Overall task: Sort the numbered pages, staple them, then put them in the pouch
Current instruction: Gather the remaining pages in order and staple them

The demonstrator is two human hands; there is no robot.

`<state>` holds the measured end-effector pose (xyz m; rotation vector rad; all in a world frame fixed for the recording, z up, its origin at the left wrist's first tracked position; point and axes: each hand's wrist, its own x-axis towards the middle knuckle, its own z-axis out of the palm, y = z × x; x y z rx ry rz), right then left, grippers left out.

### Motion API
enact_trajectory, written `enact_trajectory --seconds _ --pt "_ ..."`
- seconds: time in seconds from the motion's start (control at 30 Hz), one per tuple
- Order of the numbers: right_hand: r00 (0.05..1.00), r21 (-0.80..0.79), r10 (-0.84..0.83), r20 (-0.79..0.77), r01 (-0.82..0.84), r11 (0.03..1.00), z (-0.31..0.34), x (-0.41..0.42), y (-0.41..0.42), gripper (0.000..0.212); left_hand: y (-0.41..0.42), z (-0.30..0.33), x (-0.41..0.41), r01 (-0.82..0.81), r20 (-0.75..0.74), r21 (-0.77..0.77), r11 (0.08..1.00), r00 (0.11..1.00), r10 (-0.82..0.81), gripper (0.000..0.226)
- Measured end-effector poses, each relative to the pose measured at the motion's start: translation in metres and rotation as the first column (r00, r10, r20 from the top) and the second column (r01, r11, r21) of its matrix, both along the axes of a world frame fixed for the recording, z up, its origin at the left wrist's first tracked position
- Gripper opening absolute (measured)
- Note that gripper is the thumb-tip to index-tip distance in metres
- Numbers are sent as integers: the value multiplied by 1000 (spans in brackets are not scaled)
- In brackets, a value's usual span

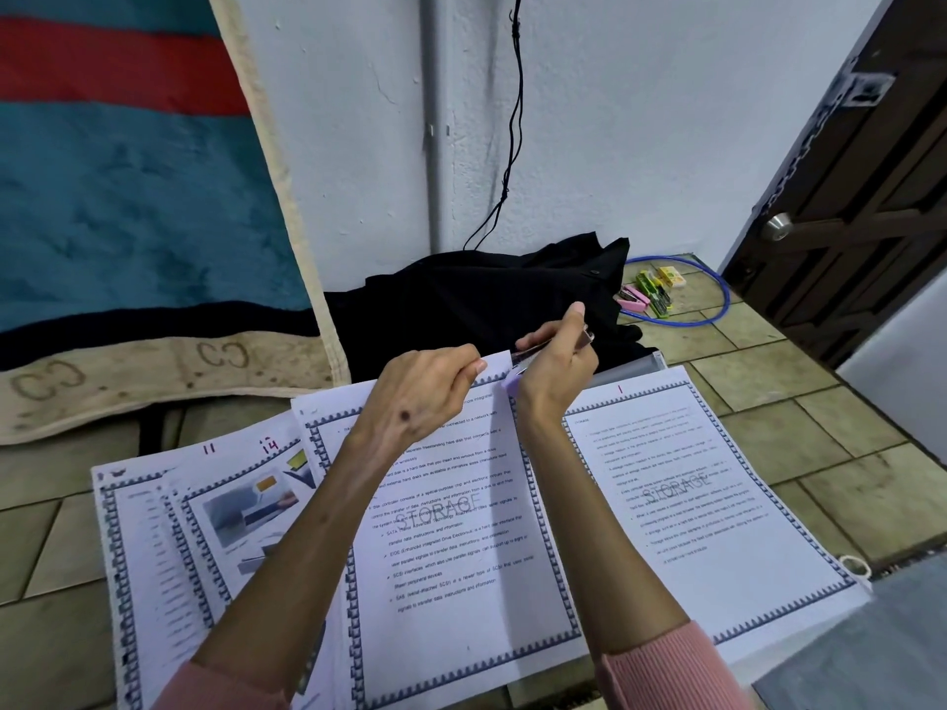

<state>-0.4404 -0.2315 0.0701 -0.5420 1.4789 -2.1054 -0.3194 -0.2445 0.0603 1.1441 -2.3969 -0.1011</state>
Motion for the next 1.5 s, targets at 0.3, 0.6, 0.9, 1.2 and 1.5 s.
enact_trajectory --seconds 0.3,0.6,0.9,1.2,1.5 --pt "999 141 -9 47 2 990 9 6 -5 66 2 0 -2 15 -4 -16 1000 1000 -15 25" --pt "997 161 7 81 -20 987 9 4 -11 69 3 -9 -5 10 -3 -13 1000 1000 -10 39" --pt "964 238 63 259 -126 963 5 -18 -18 65 27 -23 68 -400 -430 401 824 712 555 99" --pt "913 163 254 318 -317 934 -4 -31 -16 54 73 -69 89 98 -500 862 496 319 805 22" --pt "76 852 851 -520 120 510 -101 0 28 39 78 -75 134 349 -526 820 454 148 837 36"
